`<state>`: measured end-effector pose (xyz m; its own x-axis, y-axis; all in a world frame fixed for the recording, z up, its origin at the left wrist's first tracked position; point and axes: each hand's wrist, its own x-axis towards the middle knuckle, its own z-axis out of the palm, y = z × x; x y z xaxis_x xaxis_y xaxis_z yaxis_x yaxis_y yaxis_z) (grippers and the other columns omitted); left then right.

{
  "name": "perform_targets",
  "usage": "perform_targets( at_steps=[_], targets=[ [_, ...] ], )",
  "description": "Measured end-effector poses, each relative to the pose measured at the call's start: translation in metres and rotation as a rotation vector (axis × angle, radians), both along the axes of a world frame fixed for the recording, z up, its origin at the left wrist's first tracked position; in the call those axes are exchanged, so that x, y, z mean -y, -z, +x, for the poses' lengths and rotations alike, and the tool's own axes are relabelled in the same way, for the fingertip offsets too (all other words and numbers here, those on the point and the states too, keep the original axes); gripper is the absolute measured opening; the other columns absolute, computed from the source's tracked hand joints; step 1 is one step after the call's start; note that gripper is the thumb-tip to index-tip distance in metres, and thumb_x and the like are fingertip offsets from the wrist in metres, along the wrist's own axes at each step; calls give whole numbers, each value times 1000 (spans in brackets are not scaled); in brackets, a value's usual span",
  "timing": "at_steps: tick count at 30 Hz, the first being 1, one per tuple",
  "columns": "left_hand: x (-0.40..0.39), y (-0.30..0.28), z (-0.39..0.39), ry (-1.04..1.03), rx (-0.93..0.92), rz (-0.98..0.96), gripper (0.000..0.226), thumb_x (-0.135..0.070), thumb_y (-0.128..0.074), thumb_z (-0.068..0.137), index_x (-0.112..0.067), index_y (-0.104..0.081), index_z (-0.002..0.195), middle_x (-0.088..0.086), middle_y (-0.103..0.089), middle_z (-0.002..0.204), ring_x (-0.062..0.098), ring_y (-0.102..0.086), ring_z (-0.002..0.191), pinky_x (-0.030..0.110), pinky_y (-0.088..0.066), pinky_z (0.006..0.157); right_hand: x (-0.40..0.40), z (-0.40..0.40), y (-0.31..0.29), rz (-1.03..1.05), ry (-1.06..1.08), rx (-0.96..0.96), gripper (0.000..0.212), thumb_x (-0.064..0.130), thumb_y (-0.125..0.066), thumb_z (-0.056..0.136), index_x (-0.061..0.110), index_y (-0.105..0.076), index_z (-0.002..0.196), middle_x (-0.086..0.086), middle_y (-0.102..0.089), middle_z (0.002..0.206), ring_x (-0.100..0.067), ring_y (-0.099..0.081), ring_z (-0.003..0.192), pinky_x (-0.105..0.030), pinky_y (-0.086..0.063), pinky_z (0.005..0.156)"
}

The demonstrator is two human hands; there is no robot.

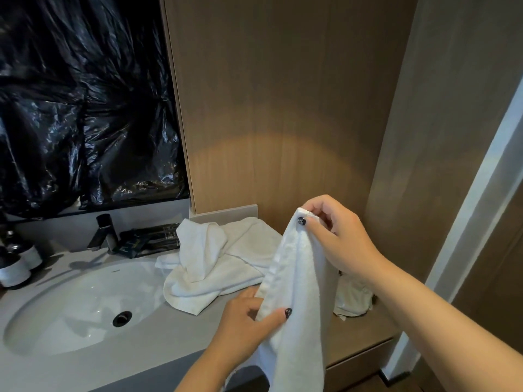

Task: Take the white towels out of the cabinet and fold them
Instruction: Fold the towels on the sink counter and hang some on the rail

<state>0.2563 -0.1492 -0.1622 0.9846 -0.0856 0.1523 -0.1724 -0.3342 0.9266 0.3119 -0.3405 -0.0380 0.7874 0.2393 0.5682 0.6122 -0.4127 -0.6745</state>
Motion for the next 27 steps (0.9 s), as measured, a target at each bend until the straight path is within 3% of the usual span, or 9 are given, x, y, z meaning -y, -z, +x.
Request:
perform_targets(
  at_steps=[4,6,9,11,16,20,23,27],
  targets=[
    [-13,12,3,-67,24,186,38,-37,-77,77,-14,-59,53,-9,-65,83,3,-57,68,14,-37,58,16,20,15,79,152,-20,10,12,-57,95,21,-61,90,6,-60,82,3,-51,66,-8,-40,60],
    [-25,20,5,-101,12,251,41,-36,-78,77,-19,-53,49,-7,-65,84,10,-56,66,19,-36,59,27,31,26,134,235,-51,10,14,-57,95,22,-61,91,8,-61,84,5,-54,71,-6,-41,61],
    [-50,29,4,-93,-31,330,48,-37,-80,75,-26,-46,43,-14,-52,63,6,-43,53,20,-29,54,45,45,42,193,348,-122,9,20,-56,97,26,-60,91,10,-62,88,-1,-57,81,-12,-41,62],
    [-65,31,4,-93,-62,347,50,-37,-82,75,-18,-45,46,-13,-44,57,4,-37,52,24,-26,54,58,51,51,241,399,-156,10,20,-58,96,27,-60,89,9,-62,88,-7,-58,81,-19,-43,64],
    [-96,21,10,-160,-111,211,41,-39,-86,72,-8,-63,58,-6,-49,60,7,-44,59,26,-33,59,81,60,73,309,457,-232,6,19,-63,93,20,-62,87,2,-62,84,-13,-57,76,-27,-46,67],
    [-103,7,17,-332,-85,-42,43,-40,-82,74,-14,-56,53,1,-47,59,14,-46,57,28,-34,56,90,62,83,414,478,-306,7,16,-62,93,21,-62,88,2,-61,81,-12,-54,73,-25,-44,65],
    [-101,0,25,-410,-42,-176,43,-44,-72,82,-5,-61,70,7,-56,66,17,-48,59,31,-36,57,95,64,90,438,490,-339,6,15,-60,92,17,-64,88,7,-56,71,-8,-48,64,-25,-40,60],
    [-92,-4,32,-502,-4,-153,28,-46,-69,86,-20,-67,77,5,-68,73,11,-57,58,32,-47,58,99,67,94,436,479,-348,17,14,-57,91,19,-58,74,16,-43,58,-4,-38,56,-23,-32,54]
  ],
)
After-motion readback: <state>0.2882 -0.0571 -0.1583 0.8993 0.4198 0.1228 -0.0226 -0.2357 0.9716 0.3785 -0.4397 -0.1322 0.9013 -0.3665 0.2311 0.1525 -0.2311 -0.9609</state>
